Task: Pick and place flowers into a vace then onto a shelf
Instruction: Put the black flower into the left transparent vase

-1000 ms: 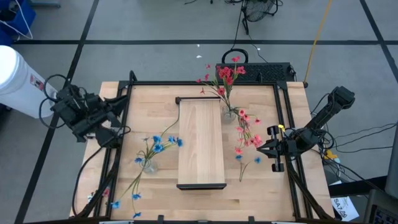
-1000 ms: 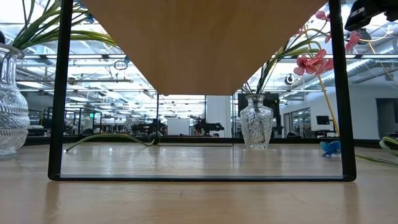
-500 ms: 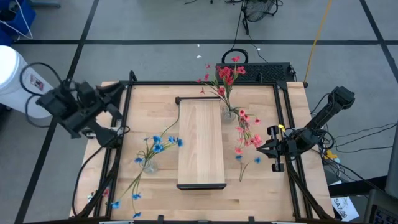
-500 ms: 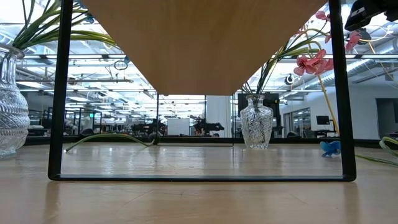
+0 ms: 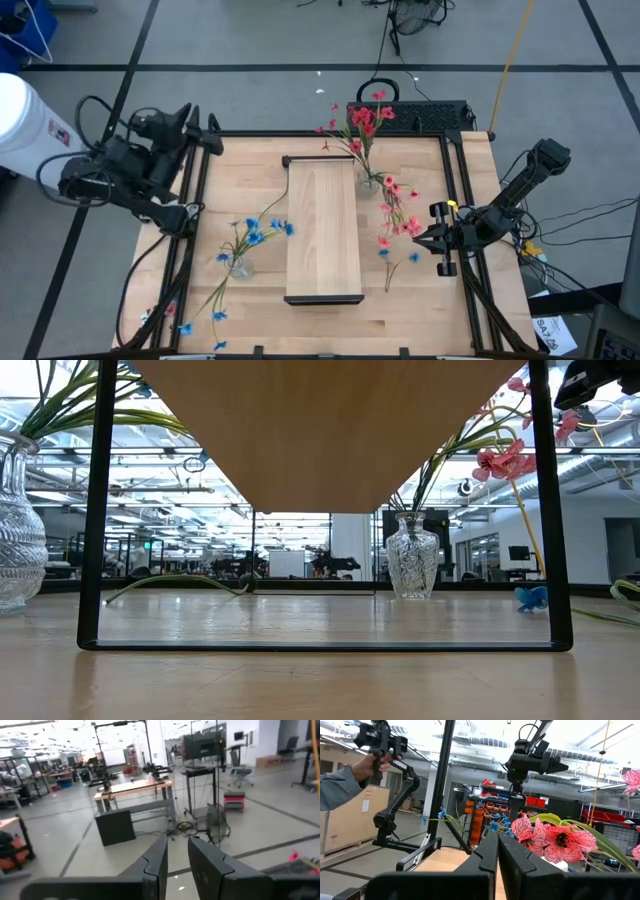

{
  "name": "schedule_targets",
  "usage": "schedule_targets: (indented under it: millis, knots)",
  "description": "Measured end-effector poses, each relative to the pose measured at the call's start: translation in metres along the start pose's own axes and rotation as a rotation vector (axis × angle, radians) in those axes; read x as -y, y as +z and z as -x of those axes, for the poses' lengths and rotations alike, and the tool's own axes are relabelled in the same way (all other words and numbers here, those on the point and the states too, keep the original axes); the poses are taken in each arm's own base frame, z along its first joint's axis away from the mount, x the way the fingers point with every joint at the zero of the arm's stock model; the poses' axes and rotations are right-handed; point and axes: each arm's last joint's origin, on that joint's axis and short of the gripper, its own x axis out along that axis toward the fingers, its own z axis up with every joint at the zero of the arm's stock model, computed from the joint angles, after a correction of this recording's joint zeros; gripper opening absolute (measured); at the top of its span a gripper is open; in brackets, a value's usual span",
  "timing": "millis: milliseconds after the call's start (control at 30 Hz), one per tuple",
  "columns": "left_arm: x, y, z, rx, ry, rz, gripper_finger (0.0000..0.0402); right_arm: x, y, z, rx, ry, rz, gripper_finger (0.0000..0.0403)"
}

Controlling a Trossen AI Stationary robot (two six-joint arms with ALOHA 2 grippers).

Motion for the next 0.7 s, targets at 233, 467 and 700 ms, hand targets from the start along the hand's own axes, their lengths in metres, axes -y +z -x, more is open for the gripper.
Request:
schedule_targets:
  millis: [233, 467, 700]
  knots:
    - [0.034, -0.015, -0.013, 0.029, 0.016, -0.159, 0.0018, 0.000, 0.000, 0.000, 0.000, 0.000, 0.000, 0.0009]
    - [0.042, -0.036, -0.050, 0.039, 0.004, -0.215, 0.0006, 0.000, 0.000, 0.000, 0.000, 0.000, 0.000, 0.0008]
    - [0.017, -0.059, -0.102, -0.273, -0.356, 0.020, 0.0008, 0.000, 0.000, 0.000, 0.000, 0.000, 0.000, 0.0008]
